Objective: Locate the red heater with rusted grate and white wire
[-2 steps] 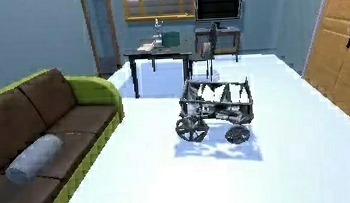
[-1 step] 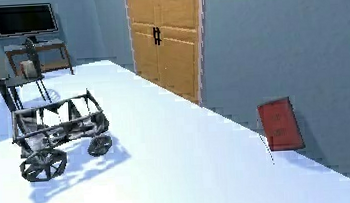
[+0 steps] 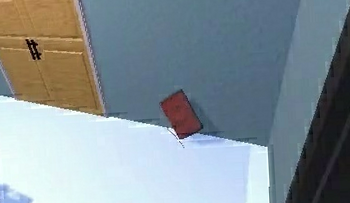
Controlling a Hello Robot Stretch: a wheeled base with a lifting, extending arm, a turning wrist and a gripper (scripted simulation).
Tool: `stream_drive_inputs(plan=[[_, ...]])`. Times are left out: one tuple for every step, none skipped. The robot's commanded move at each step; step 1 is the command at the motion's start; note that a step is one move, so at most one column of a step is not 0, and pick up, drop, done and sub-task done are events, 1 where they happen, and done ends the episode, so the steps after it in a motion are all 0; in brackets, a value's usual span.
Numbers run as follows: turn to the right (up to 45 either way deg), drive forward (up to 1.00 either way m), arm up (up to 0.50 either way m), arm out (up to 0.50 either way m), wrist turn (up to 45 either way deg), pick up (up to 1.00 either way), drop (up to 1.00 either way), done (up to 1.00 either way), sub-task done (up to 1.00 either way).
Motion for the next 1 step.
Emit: stream_drive_inputs(plan=[[3.0, 0.0, 0.0, 0.0, 0.0, 0.0, 0.0, 0.0, 0.0]])
